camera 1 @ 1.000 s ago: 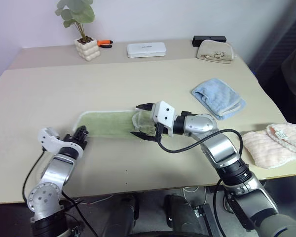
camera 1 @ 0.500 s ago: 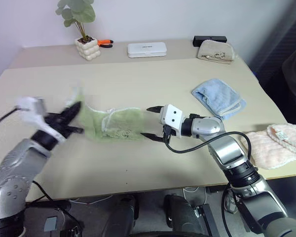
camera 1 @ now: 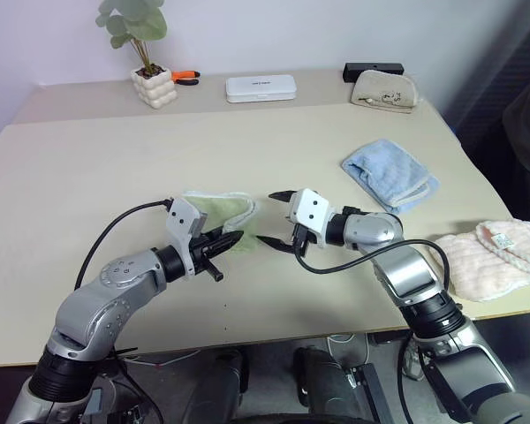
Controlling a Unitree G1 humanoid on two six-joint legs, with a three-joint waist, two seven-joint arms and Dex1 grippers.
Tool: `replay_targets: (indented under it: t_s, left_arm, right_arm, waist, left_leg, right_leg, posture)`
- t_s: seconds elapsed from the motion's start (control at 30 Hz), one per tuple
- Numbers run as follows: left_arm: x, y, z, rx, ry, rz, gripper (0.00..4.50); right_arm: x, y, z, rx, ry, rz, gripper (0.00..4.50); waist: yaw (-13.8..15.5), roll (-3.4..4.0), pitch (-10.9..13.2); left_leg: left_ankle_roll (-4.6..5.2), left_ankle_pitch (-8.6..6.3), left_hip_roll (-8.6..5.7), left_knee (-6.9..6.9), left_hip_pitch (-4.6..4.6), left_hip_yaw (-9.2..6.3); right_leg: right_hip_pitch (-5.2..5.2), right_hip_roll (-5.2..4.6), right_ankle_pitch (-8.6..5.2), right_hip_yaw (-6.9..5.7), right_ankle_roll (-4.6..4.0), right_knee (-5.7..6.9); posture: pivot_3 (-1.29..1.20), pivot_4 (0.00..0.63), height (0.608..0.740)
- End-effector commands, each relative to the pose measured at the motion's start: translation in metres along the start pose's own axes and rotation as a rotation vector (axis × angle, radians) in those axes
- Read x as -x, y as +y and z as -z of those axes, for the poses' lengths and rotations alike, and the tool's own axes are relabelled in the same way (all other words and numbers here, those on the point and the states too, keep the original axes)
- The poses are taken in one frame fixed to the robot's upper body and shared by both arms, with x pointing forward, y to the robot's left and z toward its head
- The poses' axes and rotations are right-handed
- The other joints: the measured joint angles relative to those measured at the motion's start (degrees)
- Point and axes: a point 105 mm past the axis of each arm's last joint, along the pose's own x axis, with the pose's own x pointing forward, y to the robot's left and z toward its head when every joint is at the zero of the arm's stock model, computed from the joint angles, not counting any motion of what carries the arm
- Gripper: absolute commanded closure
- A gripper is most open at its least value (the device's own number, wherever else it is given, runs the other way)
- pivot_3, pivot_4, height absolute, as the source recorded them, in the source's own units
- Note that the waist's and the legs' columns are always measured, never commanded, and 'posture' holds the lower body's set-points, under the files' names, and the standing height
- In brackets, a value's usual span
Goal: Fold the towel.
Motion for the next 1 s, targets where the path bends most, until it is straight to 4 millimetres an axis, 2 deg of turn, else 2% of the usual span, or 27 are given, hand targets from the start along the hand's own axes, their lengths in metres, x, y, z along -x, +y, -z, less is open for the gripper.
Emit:
replay_targets:
  t_s: [0.03,0.1,0.17,0.27,0.33,0.37,0.4,0.47,0.57,0.7,0.8,0.9,0.93,1.0]
  left_arm:
    - [0.012,0.006,-0.015,0.004,-0.05,-0.017,1.7]
    - [0.024,0.009,-0.022,0.016,-0.073,-0.03,1.69]
    - [0.037,0.013,-0.031,0.036,-0.126,-0.054,1.69]
    - [0.056,0.029,-0.053,0.05,-0.242,-0.161,2.65]
    - [0.06,0.036,-0.057,0.02,-0.246,-0.229,3.66]
    - [0.059,0.04,-0.056,0.011,-0.233,-0.258,4.17]
    - [0.057,0.044,-0.053,0.002,-0.214,-0.286,4.46]
    - [0.049,0.051,-0.043,-0.029,-0.16,-0.333,4.46]
    - [0.033,0.06,-0.025,-0.033,-0.107,-0.37,4.46]
    - [0.015,0.067,0.016,-0.015,0.02,-0.386,4.46]
    - [0.012,0.066,0.034,-0.028,0.068,-0.382,4.46]
    - [0.015,0.068,0.034,-0.031,0.044,-0.399,4.46]
    - [0.018,0.069,0.027,-0.029,0.005,-0.407,4.46]
    - [0.037,0.079,-0.005,0.055,-0.192,-0.473,4.46]
  right_arm:
    - [0.005,-0.01,-0.006,0.02,-0.005,0.044,0.25]
    - [0.007,-0.017,-0.005,0.01,0.003,0.066,0.87]
    - [0.008,-0.022,-0.01,-0.008,-0.02,0.083,1.88]
    - [0.007,-0.031,-0.031,-0.068,-0.106,0.111,3.47]
    - [0.003,-0.032,-0.044,-0.106,-0.16,0.107,4.49]
    - [0.0,-0.03,-0.049,-0.133,-0.185,0.098,4.5]
    - [-0.003,-0.028,-0.054,-0.159,-0.203,0.086,4.5]
    - [-0.013,-0.02,-0.056,-0.181,-0.208,0.061,4.5]
    - [-0.032,-0.005,-0.048,-0.191,-0.17,0.01,4.5]
    - [-0.056,0.022,-0.016,-0.236,-0.045,-0.061,4.5]
    - [-0.059,0.035,0.015,-0.225,0.069,-0.061,4.5]
    - [-0.057,0.028,0.02,-0.246,0.077,-0.005,4.5]
    - [-0.054,0.023,0.017,-0.247,0.062,0.017,4.5]
    - [-0.043,0.006,0.0,-0.262,-0.017,0.056,4.5]
  waist:
    - [-0.1,0.0,0.0]
    - [-0.3,0.0,0.0]
    - [-0.2,0.01,0.0]
    - [0.0,-0.01,0.0]
    - [-0.1,-0.01,0.0]
    - [0.0,-0.01,0.0]
    - [0.0,-0.02,0.0]
    - [0.1,-0.02,0.0]
    - [0.0,-0.01,0.0]
    - [-0.1,-0.01,0.0]
    - [-0.1,-0.01,0.0]
    - [-0.1,0.0,0.0]
    - [-0.1,-0.02,0.0]
    - [-0.1,-0.01,0.0]
  left_leg:
    - [0.0,0.0,0.0,0.0,0.0,0.0]
    - [0.0,0.0,0.01,-0.01,0.0,-0.01]
    - [0.0,0.0,0.02,-0.02,0.0,-0.01]
    - [0.0,0.0,0.02,0.0,0.0,-0.02]
    - [0.0,0.0,0.02,0.01,0.0,-0.04]
    - [0.0,0.0,0.02,0.01,0.0,-0.03]
    - [0.0,0.0,0.02,0.0,0.0,-0.04]
    - [0.0,0.0,0.01,0.0,0.0,-0.03]
    - [0.0,0.0,-0.03,0.01,0.01,-0.02]
    - [-0.01,0.0,-0.03,0.0,0.02,-0.02]
    - [-0.01,0.01,-0.03,-0.03,0.02,-0.01]
    - [-0.01,0.0,-0.03,-0.04,0.03,-0.01]
    - [-0.01,0.0,-0.03,-0.04,0.05,-0.01]
    - [-0.02,0.0,-0.02,-0.04,0.05,-0.02]
  right_leg:
    - [0.0,0.0,0.0,0.0,0.0,0.0]
    - [-0.02,0.01,0.0,0.0,0.0,0.02]
    - [-0.03,0.01,0.0,0.0,0.0,0.02]
    - [-0.03,0.0,0.0,0.0,0.0,0.02]
    - [-0.02,0.01,0.0,0.0,0.0,0.02]
    - [-0.02,0.01,0.0,0.0,0.0,0.03]
    - [-0.01,0.01,0.0,-0.01,0.01,0.02]
    - [-0.01,0.01,0.04,0.0,0.07,0.02]
    - [0.01,0.01,0.06,-0.01,0.1,0.02]
    - [-0.01,0.02,0.1,-0.01,0.16,0.06]
    - [-0.05,0.02,0.1,-0.01,0.16,0.07]
    - [-0.05,0.0,0.1,0.0,0.16,0.08]
    - [-0.03,0.0,0.1,0.0,0.16,0.08]
    - [-0.03,0.0,0.1,0.0,0.16,0.08]
  posture:
    - [0.0,0.15,0.733]
    - [0.0,0.15,0.733]
    - [0.0,0.15,0.733]
    - [0.0,0.15,0.733]
    - [0.0,0.15,0.733]
    - [0.0,0.15,0.733]
    - [0.0,0.15,0.733]
    - [0.0,0.15,0.733]
    - [0.0,0.15,0.733]
    - [0.0,0.15,0.733]
    - [0.0,0.15,0.733]
    - [0.0,0.15,0.733]
    - [0.0,0.15,0.733]
    - [0.0,0.15,0.733]
